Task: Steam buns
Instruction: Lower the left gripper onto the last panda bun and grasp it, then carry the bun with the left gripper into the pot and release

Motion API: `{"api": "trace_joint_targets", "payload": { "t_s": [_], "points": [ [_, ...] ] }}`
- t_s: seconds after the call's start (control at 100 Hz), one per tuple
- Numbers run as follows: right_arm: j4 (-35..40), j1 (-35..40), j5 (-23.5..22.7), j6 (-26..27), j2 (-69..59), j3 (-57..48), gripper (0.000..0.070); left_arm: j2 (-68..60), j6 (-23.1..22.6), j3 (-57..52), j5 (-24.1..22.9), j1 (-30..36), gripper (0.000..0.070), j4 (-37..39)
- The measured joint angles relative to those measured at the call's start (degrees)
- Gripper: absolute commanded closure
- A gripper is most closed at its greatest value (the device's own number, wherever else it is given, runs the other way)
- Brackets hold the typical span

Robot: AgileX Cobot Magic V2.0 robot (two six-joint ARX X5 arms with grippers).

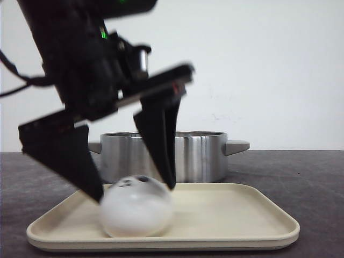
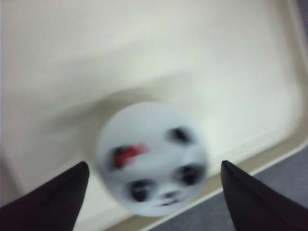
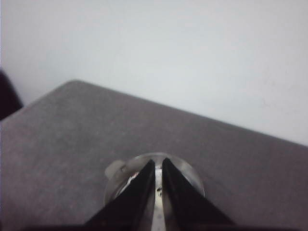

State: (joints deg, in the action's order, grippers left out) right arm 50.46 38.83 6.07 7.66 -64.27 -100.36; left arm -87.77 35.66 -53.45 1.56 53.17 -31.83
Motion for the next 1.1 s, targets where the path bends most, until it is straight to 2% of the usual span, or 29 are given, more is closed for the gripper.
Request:
{"api": "trace_joint_targets", "payload": {
  "t_s": [0.15,0.19,0.22,0.23,0.24,0.25,0.28,0.3,0.32,0.35,0.65,0.82,0.95,1.1],
  "points": [
    [0.0,0.0,0.0,0.0,0.1,0.0,0.0683,-2.9,0.1,0.0,-0.9,0.0,0.0188,0.2],
    [0.0,0.0,0.0,0.0,0.1,0.0,0.0683,-3.3,0.1,0.0,-1.4,0.0,0.0233,0.3],
    [0.0,0.0,0.0,0.0,0.1,0.0,0.0683,-3.3,0.1,-0.1,-1.6,0.0,0.0337,0.4],
    [0.0,0.0,0.0,0.0,0.1,0.0,0.0683,-3.3,0.1,-0.1,-1.6,0.0,0.0416,0.4],
    [0.0,0.0,0.0,0.0,0.1,0.0,0.0683,-3.3,0.1,-0.1,-1.6,0.0,0.0475,0.4],
    [0.0,0.0,0.0,0.0,0.1,0.0,0.0683,-3.4,0.1,-0.1,-1.6,0.0,0.0503,0.4],
    [0.0,0.0,0.0,0.0,0.1,0.0,0.0683,-3.5,0.0,-0.1,-1.6,0.0,0.0697,0.3],
    [0.0,0.0,0.0,0.0,0.1,0.0,0.0683,-3.5,0.0,-0.1,-1.7,0.0,0.0700,0.2],
    [0.0,0.0,0.0,0.0,0.1,0.0,0.0683,-3.5,-0.1,-0.1,-1.7,0.0,0.0672,0.2],
    [0.0,0.0,0.0,0.0,0.1,0.0,0.0683,-3.5,-0.1,-0.1,-1.8,0.0,0.0700,0.2],
    [0.0,0.0,0.0,0.0,0.1,0.0,0.0683,-0.9,-1.8,-0.3,-4.3,0.4,0.0700,-0.3],
    [0.0,0.0,0.0,0.0,0.1,0.0,0.0683,5.4,-3.8,-6.2,-5.4,1.9,0.0700,-0.1],
    [-0.2,0.0,-0.1,0.0,0.1,0.0,0.0683,7.7,-7.7,-14.3,-9.2,1.4,0.0700,3.0],
    [-0.5,0.0,-0.5,0.0,0.1,0.0,0.0683,5.8,-13.4,-21.9,-9.8,-2.2,0.0700,4.6]
  ]
}}
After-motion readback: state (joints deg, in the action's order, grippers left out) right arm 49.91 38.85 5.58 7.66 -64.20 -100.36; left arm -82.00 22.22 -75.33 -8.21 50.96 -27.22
